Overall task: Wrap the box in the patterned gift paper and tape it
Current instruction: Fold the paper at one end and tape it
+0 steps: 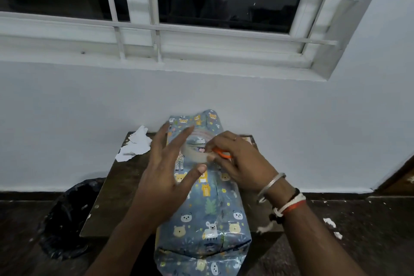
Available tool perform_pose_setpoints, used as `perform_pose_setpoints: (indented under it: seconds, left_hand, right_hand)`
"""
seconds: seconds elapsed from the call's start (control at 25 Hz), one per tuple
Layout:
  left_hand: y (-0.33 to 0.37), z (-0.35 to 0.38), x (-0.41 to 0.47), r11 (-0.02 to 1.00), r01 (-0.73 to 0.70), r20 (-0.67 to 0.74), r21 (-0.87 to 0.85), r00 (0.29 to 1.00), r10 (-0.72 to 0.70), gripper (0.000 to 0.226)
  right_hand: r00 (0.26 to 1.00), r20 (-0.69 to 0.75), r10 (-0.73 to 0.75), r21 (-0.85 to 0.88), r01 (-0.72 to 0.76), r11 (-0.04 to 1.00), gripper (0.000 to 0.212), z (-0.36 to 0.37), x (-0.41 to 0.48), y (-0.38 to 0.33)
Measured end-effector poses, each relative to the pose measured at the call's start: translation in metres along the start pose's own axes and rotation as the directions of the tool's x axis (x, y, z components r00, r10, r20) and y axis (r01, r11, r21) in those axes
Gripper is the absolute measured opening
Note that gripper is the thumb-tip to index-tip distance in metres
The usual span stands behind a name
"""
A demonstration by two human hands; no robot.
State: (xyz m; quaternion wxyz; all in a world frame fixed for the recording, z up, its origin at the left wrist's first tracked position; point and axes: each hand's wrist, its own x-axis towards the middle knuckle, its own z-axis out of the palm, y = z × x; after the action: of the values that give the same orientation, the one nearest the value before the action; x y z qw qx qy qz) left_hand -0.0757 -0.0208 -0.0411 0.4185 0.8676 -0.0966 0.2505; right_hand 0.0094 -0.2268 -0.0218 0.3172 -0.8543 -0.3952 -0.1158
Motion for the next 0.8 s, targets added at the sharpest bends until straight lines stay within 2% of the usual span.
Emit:
perform_pose_setpoints:
  seconds: [0.08,0.12,0.24,0.28,0.32,0.4,0.44,0.48,0.52,0.56,0.6,0.64,0.72,0.8]
  left_hand:
    - [-0.012,-0.009,-0.004,0.998,-0.026,-0.032,0.05,0.999,0.028,0.031]
    - [-0.016,-0.014,-0.007,0.999,0.0,-0.066,0.051,0.998,0.003,0.021]
    - [-0.02,-0.024,-0.014,0.993,0.111,-0.144,0.049,0.984,-0.103,0.008]
    - [-0.019,-0.027,-0.016,0.986,0.166,-0.16,0.006,0.974,-0.163,0.007]
    - [-0.017,-0.029,-0.016,0.972,0.228,-0.169,-0.052,0.957,-0.234,0.005]
    - [-0.013,-0.032,-0.015,0.928,0.335,-0.155,-0.164,0.92,-0.359,0.005]
    - [-0.011,-0.032,-0.015,0.904,0.366,-0.134,-0.218,0.907,-0.4,0.006]
    - [-0.009,-0.032,-0.015,0.882,0.376,-0.112,-0.285,0.901,-0.42,0.007]
    - [-0.005,-0.031,-0.015,0.856,0.373,-0.093,-0.357,0.898,-0.43,0.008]
    - [-0.002,-0.029,-0.014,0.824,0.367,-0.079,-0.431,0.895,-0.439,0.008]
    - [0.0,-0.027,-0.014,0.79,0.361,-0.063,-0.496,0.892,-0.448,0.007]
    - [0.001,-0.024,-0.015,0.76,0.354,-0.046,-0.545,0.893,-0.448,0.006]
    - [-0.002,-0.018,-0.016,0.726,0.352,-0.008,-0.592,0.897,-0.441,0.006]
    - [-0.005,-0.015,-0.017,0.696,0.358,0.024,-0.622,0.897,-0.44,0.007]
  right_hand:
    - [1.0,0.006,-0.03,0.045,0.03,0.999,0.013,0.013,-0.002,-0.022]
    - [0.999,-0.039,-0.023,0.086,0.026,0.996,0.013,0.017,-0.003,-0.029]
    - [0.947,-0.273,0.171,0.191,-0.121,0.974,0.016,0.024,-0.01,-0.035]
    - [0.928,-0.284,0.243,0.167,-0.201,0.965,0.016,0.027,-0.015,-0.037]
    - [0.93,-0.238,0.28,0.089,-0.266,0.96,0.015,0.031,-0.021,-0.036]
    - [0.952,-0.018,0.305,-0.133,-0.305,0.943,0.021,0.042,-0.033,-0.037]
    - [0.949,0.058,0.311,-0.197,-0.295,0.935,0.034,0.046,-0.037,-0.04]
    - [0.948,0.051,0.313,-0.186,-0.299,0.936,0.047,0.047,-0.037,-0.043]
    - [0.939,-0.018,0.343,-0.077,-0.344,0.936,0.052,0.047,-0.035,-0.049]
    - [0.904,-0.101,0.415,0.132,-0.401,0.906,0.048,0.046,-0.03,-0.058]
    - [0.848,-0.127,0.514,0.4,-0.431,0.809,0.04,0.045,-0.024,-0.066]
    - [0.803,-0.083,0.591,0.626,-0.42,0.658,0.033,0.045,-0.019,-0.074]
    - [0.755,-0.001,0.655,0.827,-0.367,0.425,0.025,0.043,-0.012,-0.086]
    - [0.728,0.011,0.685,0.896,-0.311,0.316,0.022,0.043,-0.009,-0.093]
